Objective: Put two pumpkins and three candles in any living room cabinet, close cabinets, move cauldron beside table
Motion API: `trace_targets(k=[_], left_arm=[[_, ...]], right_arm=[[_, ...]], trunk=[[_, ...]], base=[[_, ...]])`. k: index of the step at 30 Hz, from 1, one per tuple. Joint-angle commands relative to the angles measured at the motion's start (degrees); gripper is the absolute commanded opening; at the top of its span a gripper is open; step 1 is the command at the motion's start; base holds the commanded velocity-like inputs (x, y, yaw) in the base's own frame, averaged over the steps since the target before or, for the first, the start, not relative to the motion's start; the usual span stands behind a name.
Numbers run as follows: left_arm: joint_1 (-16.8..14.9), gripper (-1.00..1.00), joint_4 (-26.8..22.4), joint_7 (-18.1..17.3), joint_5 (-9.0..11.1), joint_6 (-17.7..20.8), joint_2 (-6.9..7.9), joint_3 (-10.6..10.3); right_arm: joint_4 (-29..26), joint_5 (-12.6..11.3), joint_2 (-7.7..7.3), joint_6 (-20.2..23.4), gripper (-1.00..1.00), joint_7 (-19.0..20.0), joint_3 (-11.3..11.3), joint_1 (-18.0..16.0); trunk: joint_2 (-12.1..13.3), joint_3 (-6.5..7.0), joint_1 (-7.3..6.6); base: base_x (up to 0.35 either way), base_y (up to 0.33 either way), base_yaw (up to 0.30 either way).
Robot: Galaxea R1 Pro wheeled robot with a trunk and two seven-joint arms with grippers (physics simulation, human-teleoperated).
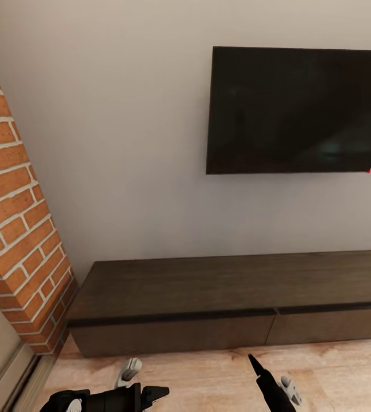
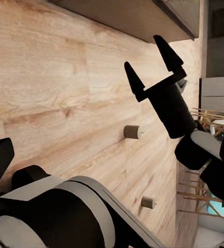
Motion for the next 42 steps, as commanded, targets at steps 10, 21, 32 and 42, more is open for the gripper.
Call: trace_targets(k=[10,21,32,42], left_arm=[[-2.9,1.00,0.9,-0.5,0.0,0.2,-0.80,0.1],[-5.3,1.00,2.9,-0.5,0.0,0.3,-2.73,0.1],[-5.5,1.00,3.9,-0.6,-0.1,-0.2,-2.92,0.0],[-5.5,1.00,4.0,-2.5,-0.2,-0.2,-3.12,-0.2]], right_arm=[[-0.1,-6.2,0.36,0.5,1.00,3.4,-0.1,-0.1],[-0.5,-9.9,1.13,0.2,1.00,4.4,0.4,-1.9],[-0.4,-10.2,1.08,0.8,1.00,11.1,0.1,-2.0],[-0.3,-10.3,1.84,1.9,1.00,12.9,0.1,-2.9]], trunk=[[-4.0,-1.86,2.20],[-8.5,-3.83,4.61],[-12.9,-5.80,7.03],[-16.9,-7.60,9.22]], base=[[0.000,0.000,0.000],[0.000,0.000,0.000],[0.000,0.000,0.000],[0.000,0.000,0.000]])
